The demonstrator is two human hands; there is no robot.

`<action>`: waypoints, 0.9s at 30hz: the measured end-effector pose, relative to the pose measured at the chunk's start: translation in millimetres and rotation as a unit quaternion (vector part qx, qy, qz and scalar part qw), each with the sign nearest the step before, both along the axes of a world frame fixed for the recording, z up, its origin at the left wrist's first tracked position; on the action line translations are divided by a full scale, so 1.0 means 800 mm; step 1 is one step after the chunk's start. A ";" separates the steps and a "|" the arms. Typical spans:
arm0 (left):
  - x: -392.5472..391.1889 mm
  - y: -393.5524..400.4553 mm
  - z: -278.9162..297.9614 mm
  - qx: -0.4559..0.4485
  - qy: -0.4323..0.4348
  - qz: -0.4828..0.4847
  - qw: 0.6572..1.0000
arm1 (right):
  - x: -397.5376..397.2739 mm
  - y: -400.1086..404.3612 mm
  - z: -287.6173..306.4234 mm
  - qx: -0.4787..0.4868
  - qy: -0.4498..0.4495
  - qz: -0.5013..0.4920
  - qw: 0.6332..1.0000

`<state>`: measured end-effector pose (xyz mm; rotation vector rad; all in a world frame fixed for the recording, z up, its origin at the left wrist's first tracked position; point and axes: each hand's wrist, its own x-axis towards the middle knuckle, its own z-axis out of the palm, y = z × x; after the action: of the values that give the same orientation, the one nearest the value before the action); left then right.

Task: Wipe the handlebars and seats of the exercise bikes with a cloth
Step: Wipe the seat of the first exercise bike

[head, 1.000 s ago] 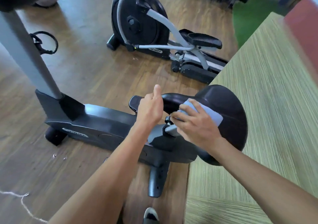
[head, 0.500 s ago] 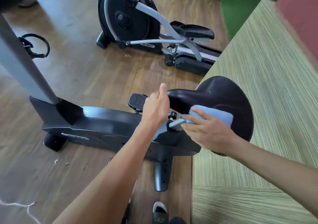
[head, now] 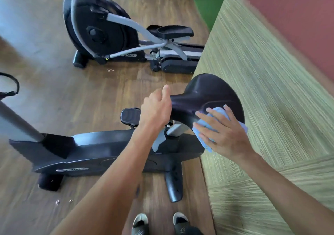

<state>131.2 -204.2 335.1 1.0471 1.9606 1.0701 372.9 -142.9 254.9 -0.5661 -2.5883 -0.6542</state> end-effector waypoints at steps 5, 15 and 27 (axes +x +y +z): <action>0.020 0.021 0.011 0.011 0.088 -0.074 0.993 | -0.056 0.003 0.007 -0.066 0.179 -0.239 0.952; 0.077 0.065 0.030 -0.046 0.142 -0.201 0.968 | 0.016 -0.044 -0.020 -0.114 0.330 -0.254 0.902; 0.135 0.106 0.003 -0.034 0.290 -0.328 0.899 | -0.015 -0.048 -0.035 -0.206 0.659 -0.362 0.626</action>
<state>239.3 -119.3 337.6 1.9635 1.7971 0.3246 361.1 -181.0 226.8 -1.5227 -0.9722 0.2403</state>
